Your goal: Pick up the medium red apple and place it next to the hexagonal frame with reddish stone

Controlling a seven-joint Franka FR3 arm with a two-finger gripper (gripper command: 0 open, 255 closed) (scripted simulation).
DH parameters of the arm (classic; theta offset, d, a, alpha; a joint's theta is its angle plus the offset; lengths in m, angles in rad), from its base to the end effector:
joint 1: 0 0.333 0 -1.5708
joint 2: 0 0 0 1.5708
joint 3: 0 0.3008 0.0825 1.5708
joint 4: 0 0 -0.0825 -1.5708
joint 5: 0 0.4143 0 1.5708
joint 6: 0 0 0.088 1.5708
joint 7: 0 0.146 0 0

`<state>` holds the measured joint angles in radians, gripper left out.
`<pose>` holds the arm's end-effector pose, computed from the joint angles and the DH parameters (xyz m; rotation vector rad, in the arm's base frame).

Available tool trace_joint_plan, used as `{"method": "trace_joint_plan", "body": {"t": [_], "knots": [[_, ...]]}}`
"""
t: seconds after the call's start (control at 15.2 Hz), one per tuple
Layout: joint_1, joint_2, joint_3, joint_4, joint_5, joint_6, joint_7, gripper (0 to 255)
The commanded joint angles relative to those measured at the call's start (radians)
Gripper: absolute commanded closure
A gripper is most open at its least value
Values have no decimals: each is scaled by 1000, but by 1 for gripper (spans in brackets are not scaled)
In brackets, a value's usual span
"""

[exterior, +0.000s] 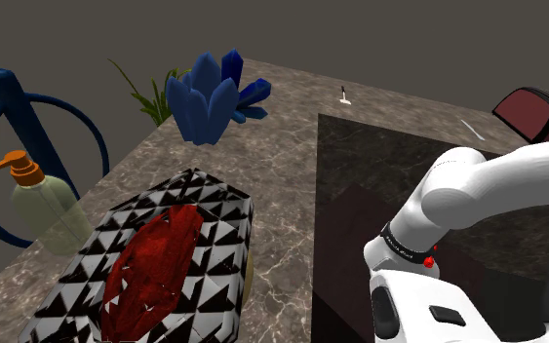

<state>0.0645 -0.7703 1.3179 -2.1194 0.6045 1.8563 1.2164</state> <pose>0.0101 0.5378 0.3886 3.1162 -0.1545 0.2575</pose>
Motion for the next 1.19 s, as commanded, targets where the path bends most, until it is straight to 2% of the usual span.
{"method": "trace_joint_plan", "body": {"t": [0.0,0.2,0.73,0.79,1.12], "knots": [[-1,-3,16,-19,11,23,-2,255],[-10,-5,45,-43,27,57,-5,255],[-10,-5,45,-43,28,57,-5,255],[-10,-5,45,-43,28,57,-5,0],[-10,-5,45,-43,28,57,-5,0]]}}
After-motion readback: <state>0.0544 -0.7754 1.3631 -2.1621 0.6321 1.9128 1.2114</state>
